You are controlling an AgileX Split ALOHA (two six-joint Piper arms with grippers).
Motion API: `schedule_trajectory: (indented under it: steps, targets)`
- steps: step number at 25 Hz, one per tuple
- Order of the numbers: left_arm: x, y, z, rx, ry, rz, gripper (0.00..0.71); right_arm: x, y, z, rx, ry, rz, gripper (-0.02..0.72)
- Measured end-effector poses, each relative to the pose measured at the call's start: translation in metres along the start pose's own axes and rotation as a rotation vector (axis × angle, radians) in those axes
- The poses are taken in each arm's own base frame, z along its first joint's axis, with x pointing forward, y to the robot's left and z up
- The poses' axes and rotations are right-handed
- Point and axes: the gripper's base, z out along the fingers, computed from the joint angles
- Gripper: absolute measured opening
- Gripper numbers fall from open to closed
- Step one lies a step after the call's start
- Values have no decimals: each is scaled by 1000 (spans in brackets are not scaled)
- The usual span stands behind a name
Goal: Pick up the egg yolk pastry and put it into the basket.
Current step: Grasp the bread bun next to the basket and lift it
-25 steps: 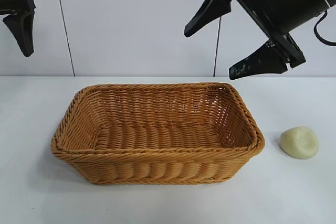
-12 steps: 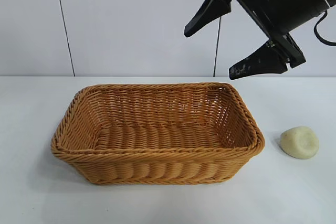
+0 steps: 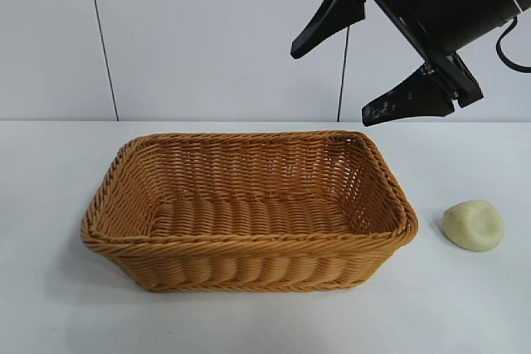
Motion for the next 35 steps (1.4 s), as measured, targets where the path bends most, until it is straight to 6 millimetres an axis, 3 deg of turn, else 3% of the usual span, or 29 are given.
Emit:
schedule_trajectory:
  steps: [6, 16, 22, 30, 35]
  targets:
    - [47, 1, -8, 12, -200, 3, 695, 0, 0, 0, 0, 0, 0, 695]
    - [83, 1, -35, 26, -511, 14, 695, -7, 0, -5, 74, 13, -80, 695]
    - [97, 1, -42, 30, -613, 18, 695, -23, -2, -23, 289, 33, -155, 695]
    - [97, 1, -42, 30, -615, 18, 695, -36, -47, -53, 568, 55, -77, 695]
    - [97, 1, -42, 31, -615, 17, 695, -40, -78, -45, 607, 102, -3, 695]
